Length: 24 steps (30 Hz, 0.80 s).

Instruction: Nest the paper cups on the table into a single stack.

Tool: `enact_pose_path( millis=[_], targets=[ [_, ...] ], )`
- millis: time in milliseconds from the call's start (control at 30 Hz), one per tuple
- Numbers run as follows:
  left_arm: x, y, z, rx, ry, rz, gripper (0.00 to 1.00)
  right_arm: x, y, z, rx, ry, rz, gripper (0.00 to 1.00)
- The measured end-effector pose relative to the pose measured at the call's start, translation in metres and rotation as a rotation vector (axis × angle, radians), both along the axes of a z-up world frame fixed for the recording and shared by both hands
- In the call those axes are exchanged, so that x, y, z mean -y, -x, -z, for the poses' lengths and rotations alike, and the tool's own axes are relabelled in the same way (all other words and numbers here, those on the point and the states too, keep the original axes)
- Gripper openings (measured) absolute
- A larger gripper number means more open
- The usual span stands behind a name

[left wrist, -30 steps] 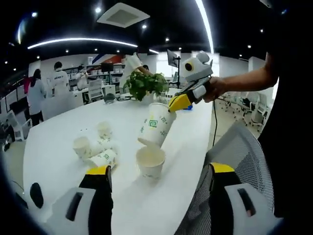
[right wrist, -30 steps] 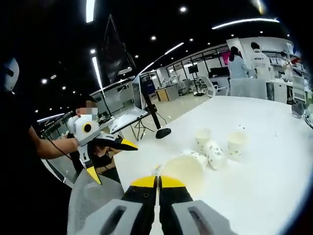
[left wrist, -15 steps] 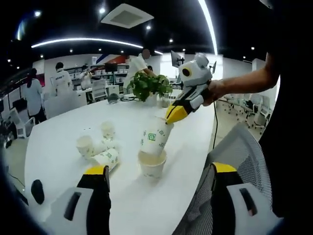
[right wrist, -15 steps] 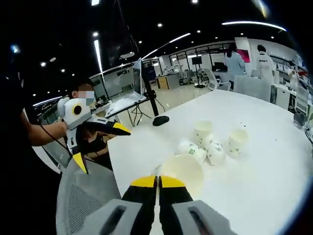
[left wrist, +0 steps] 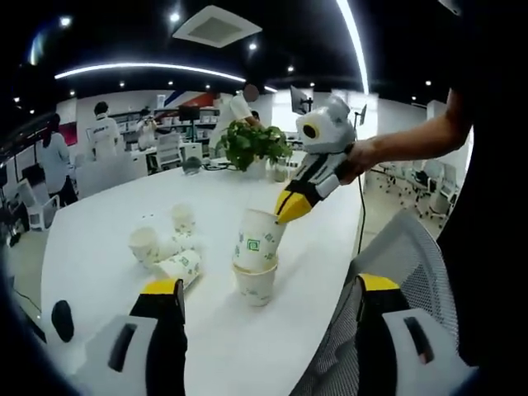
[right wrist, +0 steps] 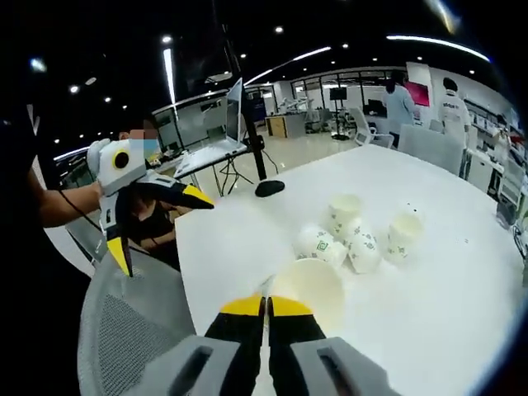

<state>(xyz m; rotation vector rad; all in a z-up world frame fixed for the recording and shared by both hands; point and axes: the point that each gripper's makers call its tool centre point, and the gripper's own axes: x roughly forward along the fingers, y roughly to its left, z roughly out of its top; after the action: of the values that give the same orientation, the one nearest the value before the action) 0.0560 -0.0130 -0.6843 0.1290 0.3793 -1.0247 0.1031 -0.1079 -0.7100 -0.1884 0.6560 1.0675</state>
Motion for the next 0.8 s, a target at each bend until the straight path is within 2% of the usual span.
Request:
enact_pose_path(
  millis=[333, 800],
  targets=[
    [-0.002, 0.002, 0.000, -0.003, 0.005, -0.010, 0.84, -0.010, 0.002, 0.010, 0.035, 0.063, -0.039, 0.00],
    [-0.010, 0.003, -0.002, -0.003, 0.017, -0.029, 0.84, -0.028, 0.002, 0.029, 0.014, 0.087, -0.067, 0.00]
  ],
)
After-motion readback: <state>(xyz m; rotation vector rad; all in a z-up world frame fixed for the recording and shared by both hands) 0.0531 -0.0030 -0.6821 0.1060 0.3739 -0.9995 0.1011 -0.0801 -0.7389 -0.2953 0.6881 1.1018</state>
